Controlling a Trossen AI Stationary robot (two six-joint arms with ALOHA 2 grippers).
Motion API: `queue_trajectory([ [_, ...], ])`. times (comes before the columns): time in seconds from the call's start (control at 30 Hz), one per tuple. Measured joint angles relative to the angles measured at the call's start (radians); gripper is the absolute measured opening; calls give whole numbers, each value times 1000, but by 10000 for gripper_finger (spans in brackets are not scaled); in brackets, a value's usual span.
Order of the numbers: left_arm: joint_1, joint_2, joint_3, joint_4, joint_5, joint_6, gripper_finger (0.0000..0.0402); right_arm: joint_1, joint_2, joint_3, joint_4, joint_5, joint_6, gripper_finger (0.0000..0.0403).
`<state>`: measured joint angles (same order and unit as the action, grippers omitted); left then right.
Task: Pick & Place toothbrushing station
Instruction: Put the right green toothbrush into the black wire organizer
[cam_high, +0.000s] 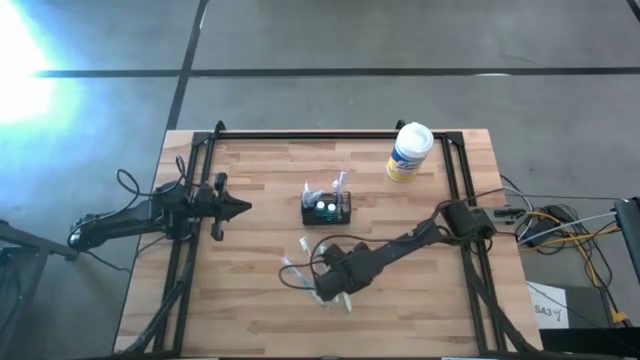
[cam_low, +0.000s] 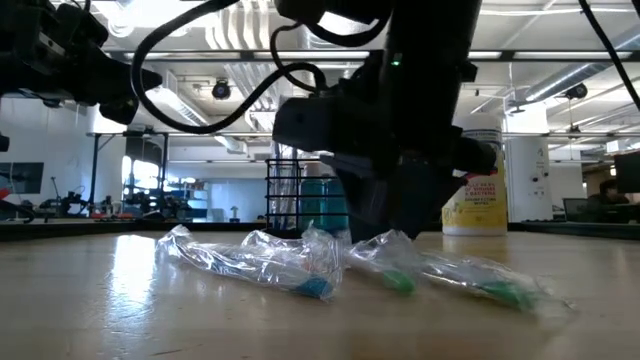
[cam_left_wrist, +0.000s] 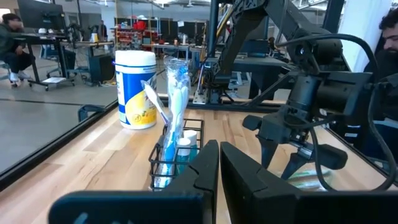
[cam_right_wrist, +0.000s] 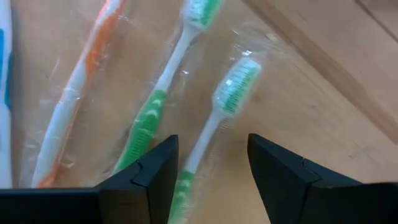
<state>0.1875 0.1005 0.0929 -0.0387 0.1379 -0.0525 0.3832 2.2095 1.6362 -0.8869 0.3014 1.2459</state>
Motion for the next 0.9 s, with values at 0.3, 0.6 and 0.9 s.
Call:
queue_trajectory([
  [0.3,0,0,0,-16,0,-7,21,-1,-6,-17,7,-15,-45,173],
  [0.6,0,0,0,1,0,-8,21,5,-6,-20,4,37,-137,68],
  [0.9,0,0,0,1,0,-11,21,39,-58,-14,2,96,-212,10],
])
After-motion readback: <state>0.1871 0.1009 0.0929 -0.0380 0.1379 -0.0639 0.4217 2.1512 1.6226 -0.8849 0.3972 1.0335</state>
